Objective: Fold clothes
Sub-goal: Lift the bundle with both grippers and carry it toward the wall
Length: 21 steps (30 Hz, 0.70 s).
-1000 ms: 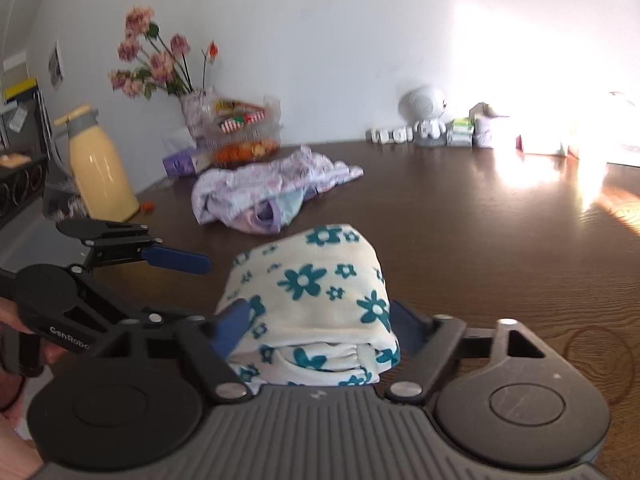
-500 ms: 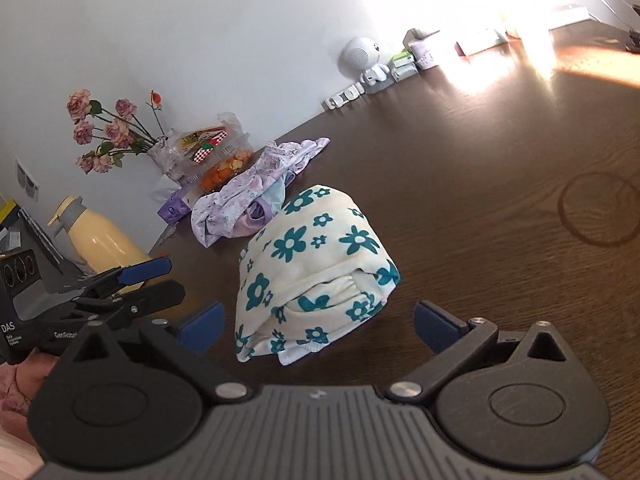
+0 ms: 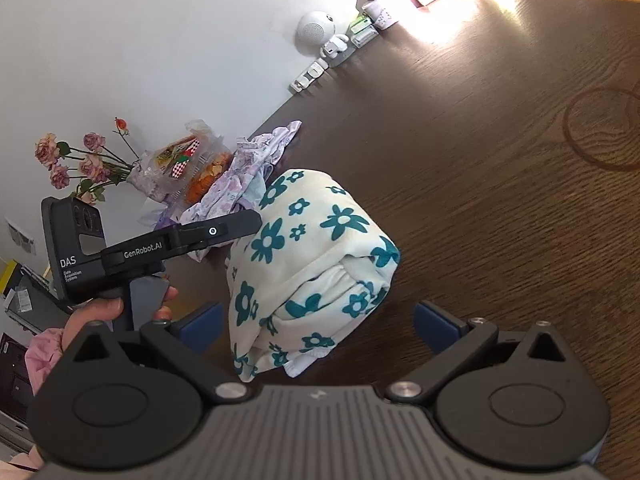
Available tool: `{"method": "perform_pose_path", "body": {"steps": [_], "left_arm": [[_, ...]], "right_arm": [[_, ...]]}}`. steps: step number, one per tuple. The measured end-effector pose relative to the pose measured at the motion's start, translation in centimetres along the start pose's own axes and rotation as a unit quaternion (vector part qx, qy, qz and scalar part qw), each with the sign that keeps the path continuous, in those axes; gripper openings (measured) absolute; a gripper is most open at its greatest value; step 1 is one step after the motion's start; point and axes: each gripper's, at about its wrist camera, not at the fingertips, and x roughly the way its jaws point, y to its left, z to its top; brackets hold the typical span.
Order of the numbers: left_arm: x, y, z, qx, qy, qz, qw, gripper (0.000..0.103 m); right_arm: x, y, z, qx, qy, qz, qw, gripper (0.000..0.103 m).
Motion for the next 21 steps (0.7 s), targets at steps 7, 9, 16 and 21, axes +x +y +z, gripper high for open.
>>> {"method": "perform_pose_path", "body": {"steps": [7, 9, 16, 21], "left_arm": [[1.2, 2.1, -0.4, -0.036, 0.011, -0.045, 0.9983, 0.103], [1.5, 2.5, -0.6, -0.047, 0.014, -0.054, 0.9974, 0.103], [1.6, 3.1, -1.3, -0.068, 0.013, -0.073, 0.9949, 0.103], [0.8, 2.2, -2.4, -0.090, 0.004, -0.061, 0.9941, 0.102]], "right_arm": [[1.7, 0.8, 0.0, 0.002, 0.009, -0.005, 1.000, 0.103], [2.1, 1.1, 0.1, 0.003, 0.008, -0.005, 1.000, 0.103], [3.0, 1.5, 0.1, 0.003, 0.005, -0.001, 1.000, 0.102], [3.3, 1.5, 0.4, -0.006, 0.002, 0.001, 1.000, 0.102]]}}
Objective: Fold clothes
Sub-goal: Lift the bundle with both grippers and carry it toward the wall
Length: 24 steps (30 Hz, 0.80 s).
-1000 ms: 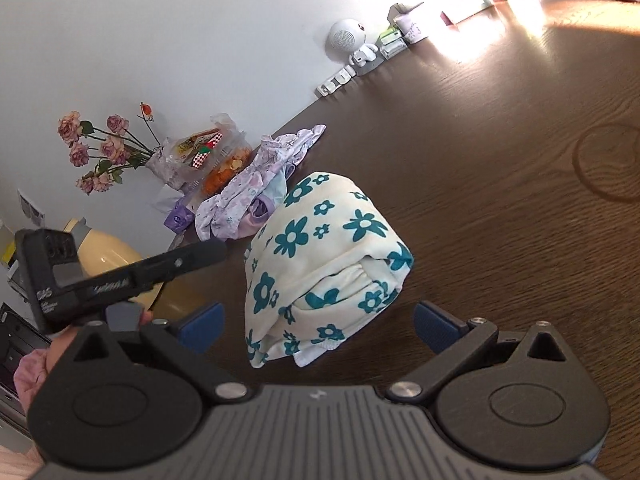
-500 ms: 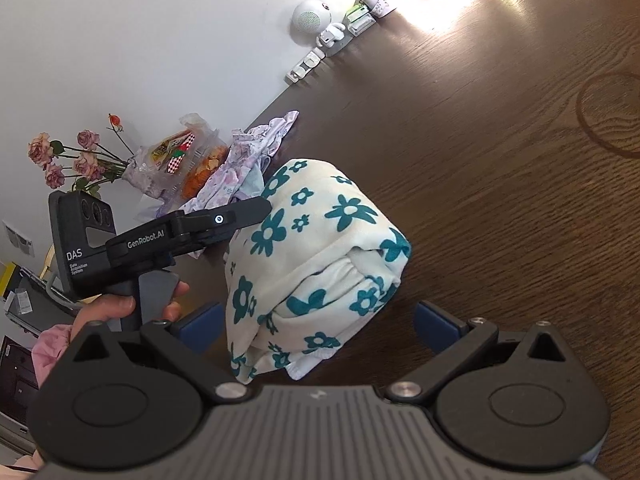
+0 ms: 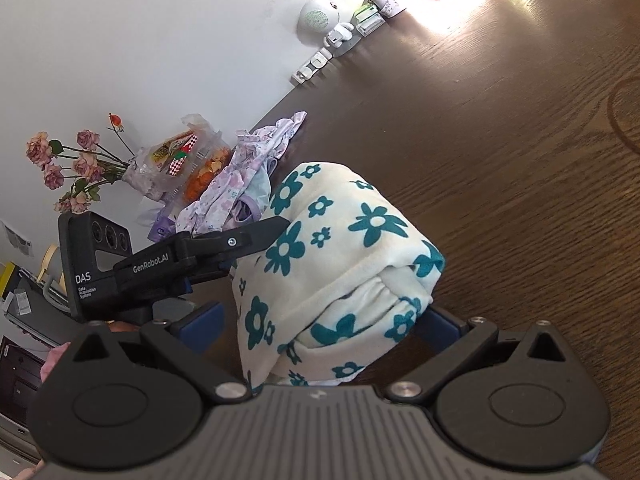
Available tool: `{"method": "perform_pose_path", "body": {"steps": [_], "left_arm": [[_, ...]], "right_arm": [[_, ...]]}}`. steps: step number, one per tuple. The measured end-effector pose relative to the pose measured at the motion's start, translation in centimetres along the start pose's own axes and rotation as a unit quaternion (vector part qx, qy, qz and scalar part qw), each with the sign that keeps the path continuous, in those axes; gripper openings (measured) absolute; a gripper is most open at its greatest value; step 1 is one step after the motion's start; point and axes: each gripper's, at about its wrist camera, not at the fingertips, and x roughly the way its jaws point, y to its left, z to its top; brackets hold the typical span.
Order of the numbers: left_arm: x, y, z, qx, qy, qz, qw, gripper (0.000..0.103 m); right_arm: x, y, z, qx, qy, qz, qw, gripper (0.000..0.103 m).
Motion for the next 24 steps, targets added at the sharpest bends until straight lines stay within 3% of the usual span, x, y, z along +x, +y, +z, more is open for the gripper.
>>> {"method": "perform_pose_path", "body": {"steps": [7, 13, 19, 24], "left_arm": [[-2.1, -1.6, -3.5, -0.079, -0.035, 0.015, 0.9962, 0.091], [-3.1, -1.1, -3.9, -0.116, -0.042, 0.022, 0.9921, 0.091], [-3.1, -0.7, -3.6, -0.103, -0.047, 0.025, 0.9932, 0.093], [-2.8, -1.4, -3.7, -0.083, -0.041, 0.032, 0.9952, 0.094]], "right_arm": [[-0.1, -1.2, 1.9, -0.026, -0.007, -0.021, 0.999, 0.084], [-0.4, -1.9, 3.3, -0.041, 0.019, -0.006, 0.999, 0.085], [-2.6, -2.7, 2.5, -0.034, 0.013, -0.007, 0.999, 0.087], [-1.6, -2.4, 1.6, -0.036, 0.009, -0.006, 0.999, 0.087]]}}
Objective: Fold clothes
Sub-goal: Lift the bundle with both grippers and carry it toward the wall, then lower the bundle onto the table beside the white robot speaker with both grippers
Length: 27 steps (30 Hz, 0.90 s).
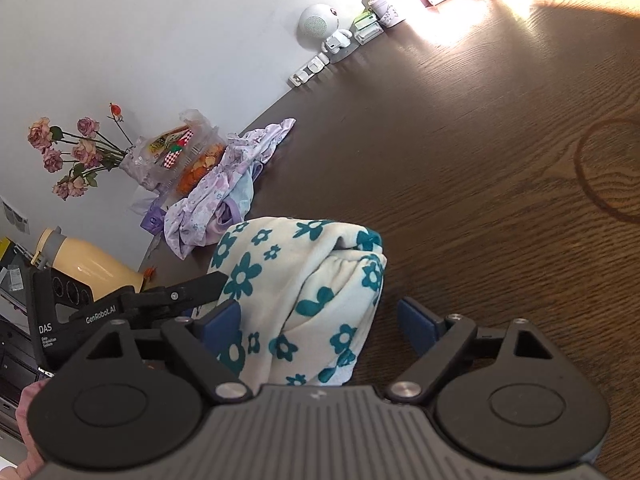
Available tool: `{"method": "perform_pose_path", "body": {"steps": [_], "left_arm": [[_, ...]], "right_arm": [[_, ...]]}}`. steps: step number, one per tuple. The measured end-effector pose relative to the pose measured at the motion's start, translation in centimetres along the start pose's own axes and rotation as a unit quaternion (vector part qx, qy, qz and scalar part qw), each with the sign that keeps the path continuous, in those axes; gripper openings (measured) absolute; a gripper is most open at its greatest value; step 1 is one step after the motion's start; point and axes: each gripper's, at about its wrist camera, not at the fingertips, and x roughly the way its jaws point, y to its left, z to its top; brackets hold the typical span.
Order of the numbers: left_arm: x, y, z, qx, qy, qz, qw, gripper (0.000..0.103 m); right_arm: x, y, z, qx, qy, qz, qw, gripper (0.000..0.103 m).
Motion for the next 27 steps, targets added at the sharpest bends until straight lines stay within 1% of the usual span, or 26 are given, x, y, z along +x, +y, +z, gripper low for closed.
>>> {"method": "perform_pose_path", "body": {"steps": [2, 3, 5, 6, 7, 8, 9, 11, 13, 14, 16, 18, 23, 27], "left_arm": [[0.0, -0.1, -0.2, -0.001, 0.001, -0.007, 1.0000, 0.094], [0.0, -0.2, -0.3, -0.002, 0.000, -0.010, 0.9999, 0.093], [0.1, -0.3, -0.6, -0.004, -0.002, -0.018, 0.9998, 0.089], [0.1, -0.2, -0.7, -0.009, -0.003, -0.025, 0.9996, 0.084], [0.3, 0.2, -0.8, -0.032, 0.003, -0.048, 0.9983, 0.072], [0.6, 0.7, -0.9, -0.055, 0.008, -0.071, 0.9959, 0.068], [0.6, 0.9, -0.9, -0.064, 0.007, -0.078, 0.9949, 0.067], [0.7, 0.7, -0.9, -0.060, 0.004, -0.076, 0.9953, 0.067], [0.6, 0.4, -0.7, -0.058, 0.001, -0.081, 0.9950, 0.062], [0.5, 0.3, -0.7, -0.057, -0.001, -0.083, 0.9949, 0.061], [0.2, -0.2, -0.3, -0.049, -0.007, -0.084, 0.9952, 0.060], [0.1, -0.7, 0.2, -0.042, -0.016, -0.088, 0.9952, 0.060], [-0.1, -1.7, 1.4, -0.032, -0.031, -0.094, 0.9946, 0.060], [-0.2, -2.3, 2.6, -0.031, -0.043, -0.097, 0.9939, 0.060]], "right_arm": [[0.5, 0.4, -0.1, -0.007, 0.001, 0.003, 1.000, 0.085], [0.7, 0.6, -0.3, -0.010, 0.002, 0.007, 1.000, 0.081], [1.0, 0.7, -0.3, -0.011, 0.003, 0.011, 1.000, 0.080], [1.0, 0.7, -0.3, -0.010, 0.004, 0.013, 1.000, 0.077], [1.0, 0.6, -0.3, -0.005, 0.004, 0.017, 1.000, 0.074], [1.0, 0.3, -0.4, 0.003, 0.004, 0.023, 1.000, 0.072], [1.0, -0.1, -0.4, 0.011, 0.005, 0.029, 1.000, 0.067], [0.9, -0.6, -0.5, 0.027, 0.004, 0.037, 0.999, 0.062], [0.8, -0.8, -0.6, 0.035, 0.001, 0.042, 0.998, 0.059], [0.8, -0.7, -0.6, 0.034, 0.000, 0.044, 0.998, 0.058], [0.6, -0.5, -0.6, 0.032, -0.003, 0.048, 0.998, 0.051], [0.4, -0.2, -0.6, 0.029, -0.006, 0.055, 0.998, 0.047], [-0.1, 0.5, 0.4, 0.014, -0.029, 0.059, 0.998, 0.046], [-0.3, 0.8, 1.8, -0.001, -0.038, 0.059, 0.998, 0.046]]}}
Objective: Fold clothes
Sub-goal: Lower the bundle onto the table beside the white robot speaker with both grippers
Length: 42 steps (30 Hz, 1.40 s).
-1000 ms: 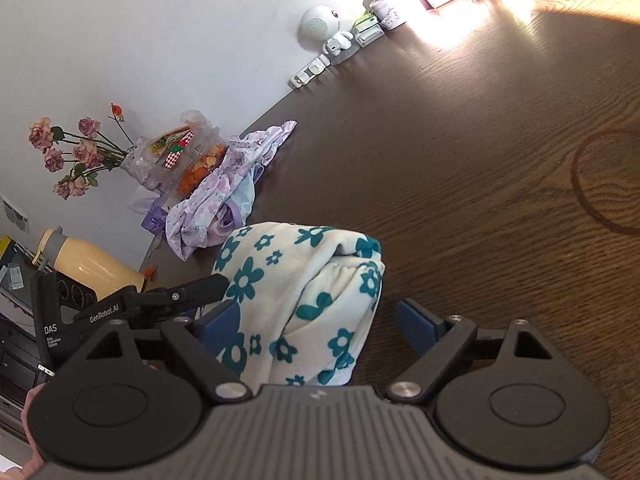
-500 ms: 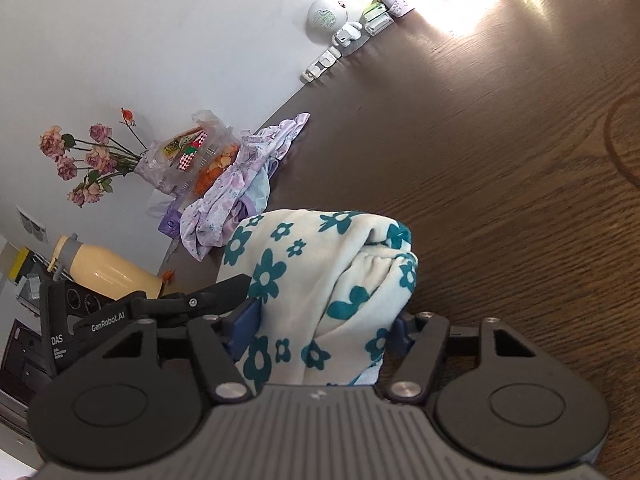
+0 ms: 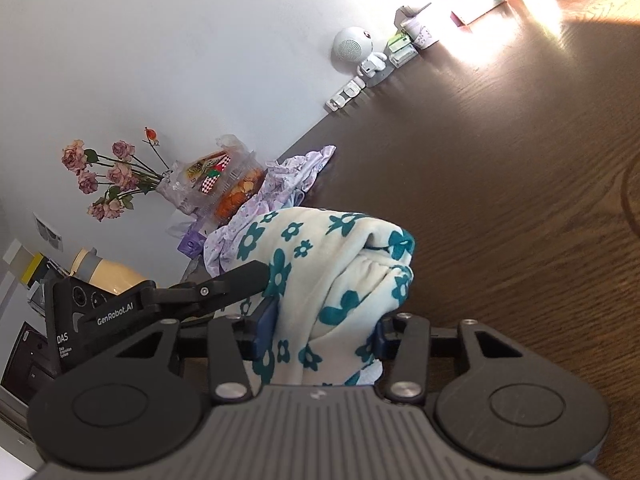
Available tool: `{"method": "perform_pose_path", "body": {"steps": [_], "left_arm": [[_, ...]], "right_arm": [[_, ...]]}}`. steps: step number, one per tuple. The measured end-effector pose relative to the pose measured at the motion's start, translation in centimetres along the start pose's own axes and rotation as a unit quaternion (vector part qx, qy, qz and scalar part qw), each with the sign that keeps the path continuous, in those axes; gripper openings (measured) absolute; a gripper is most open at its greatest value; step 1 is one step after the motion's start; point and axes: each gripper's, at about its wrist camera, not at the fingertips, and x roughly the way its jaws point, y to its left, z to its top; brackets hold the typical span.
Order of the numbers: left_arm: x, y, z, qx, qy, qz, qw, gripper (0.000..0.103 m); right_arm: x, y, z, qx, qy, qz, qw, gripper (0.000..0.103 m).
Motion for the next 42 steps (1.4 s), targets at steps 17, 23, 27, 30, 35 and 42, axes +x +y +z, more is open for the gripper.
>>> {"method": "perform_pose_path", "body": {"steps": [17, 23, 27, 30, 35, 42], "left_arm": [[9.3, -1.3, 17.5, 0.055, -0.022, 0.021, 0.9980, 0.064], [16.1, 1.9, 23.2, 0.034, -0.024, 0.052, 0.9978, 0.064], [20.0, 5.6, 25.2, -0.020, -0.043, 0.058, 0.9971, 0.063], [22.7, 8.7, 26.3, -0.076, -0.056, 0.057, 0.9939, 0.064], [25.8, 11.2, 27.1, -0.114, -0.073, 0.061, 0.9889, 0.063], [27.2, 12.5, 26.6, -0.140, -0.093, 0.087, 0.9820, 0.062]], "right_arm": [[5.7, 0.5, 17.6, -0.013, -0.035, -0.009, 0.999, 0.045], [12.2, -1.0, 23.6, 0.018, -0.045, -0.026, 0.998, 0.045], [17.0, -2.9, 27.1, 0.018, -0.030, -0.039, 0.999, 0.045], [20.5, -4.7, 29.4, 0.007, -0.015, -0.052, 0.999, 0.045], [24.8, -7.8, 32.3, -0.003, 0.011, -0.060, 0.998, 0.045], [28.4, -10.7, 34.3, -0.032, 0.057, -0.048, 0.997, 0.046]]}}
